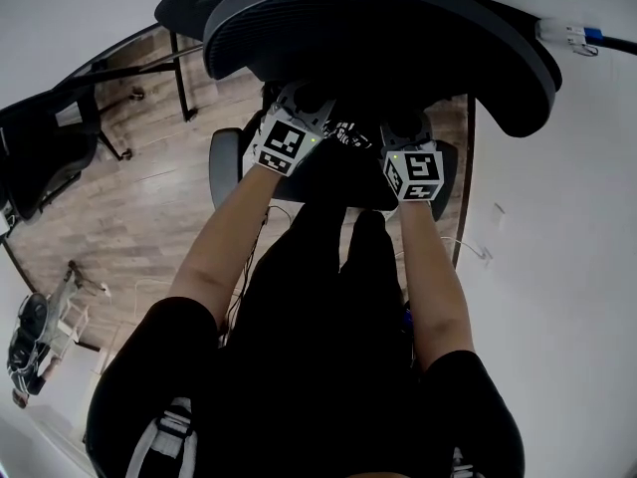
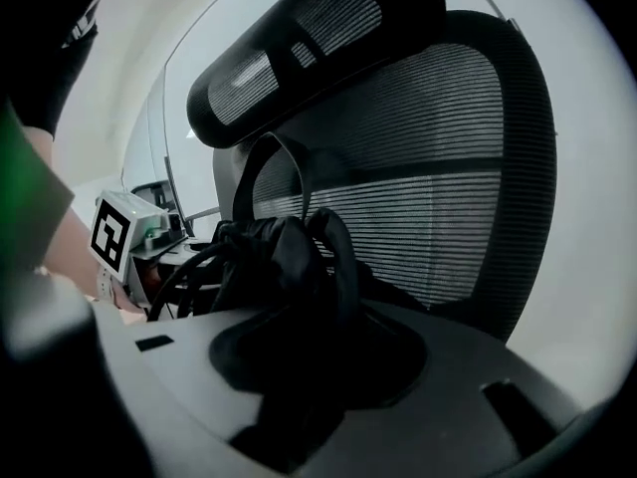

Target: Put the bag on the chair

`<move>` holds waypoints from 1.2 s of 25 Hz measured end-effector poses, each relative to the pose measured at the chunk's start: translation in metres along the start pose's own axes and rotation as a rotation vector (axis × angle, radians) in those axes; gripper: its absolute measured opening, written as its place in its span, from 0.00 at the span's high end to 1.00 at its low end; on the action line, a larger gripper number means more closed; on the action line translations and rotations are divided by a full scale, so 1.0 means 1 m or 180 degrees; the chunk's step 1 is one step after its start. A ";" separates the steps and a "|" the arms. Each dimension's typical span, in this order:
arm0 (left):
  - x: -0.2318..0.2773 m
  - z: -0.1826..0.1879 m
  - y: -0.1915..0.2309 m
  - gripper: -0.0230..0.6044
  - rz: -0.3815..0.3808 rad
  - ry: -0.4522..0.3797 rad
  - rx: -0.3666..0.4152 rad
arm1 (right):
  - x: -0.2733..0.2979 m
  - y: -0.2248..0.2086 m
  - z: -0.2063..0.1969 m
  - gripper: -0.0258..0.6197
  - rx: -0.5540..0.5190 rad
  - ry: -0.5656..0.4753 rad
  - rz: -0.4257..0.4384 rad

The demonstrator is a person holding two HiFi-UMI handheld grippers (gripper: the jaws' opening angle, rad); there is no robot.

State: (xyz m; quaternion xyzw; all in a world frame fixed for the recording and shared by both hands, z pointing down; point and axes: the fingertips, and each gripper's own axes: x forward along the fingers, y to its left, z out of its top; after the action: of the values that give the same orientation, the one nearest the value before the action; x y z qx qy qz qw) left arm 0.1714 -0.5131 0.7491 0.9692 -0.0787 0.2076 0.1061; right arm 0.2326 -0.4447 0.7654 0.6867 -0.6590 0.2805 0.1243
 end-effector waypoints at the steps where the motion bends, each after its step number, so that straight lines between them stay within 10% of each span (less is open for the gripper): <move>1: 0.001 -0.003 0.002 0.90 0.0011 0.0022 0.0002 | 0.002 0.000 -0.002 0.77 -0.0003 0.0024 -0.0003; 8: 0.003 -0.007 0.004 0.86 0.0077 0.0110 0.0176 | 0.006 -0.005 -0.006 0.73 -0.0041 0.0100 -0.0062; 16: -0.017 -0.013 0.002 0.57 0.0079 0.0277 0.0124 | -0.016 -0.005 -0.005 0.61 -0.0109 0.0206 -0.0015; 30: -0.099 0.067 -0.054 0.54 0.0474 -0.0132 0.0068 | -0.106 0.028 0.063 0.62 -0.0315 -0.0290 0.0329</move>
State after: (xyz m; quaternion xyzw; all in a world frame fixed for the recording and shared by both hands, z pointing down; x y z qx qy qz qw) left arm 0.1187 -0.4661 0.6387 0.9659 -0.1505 0.1956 0.0784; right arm 0.2222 -0.3931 0.6508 0.6568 -0.7117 0.2221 0.1133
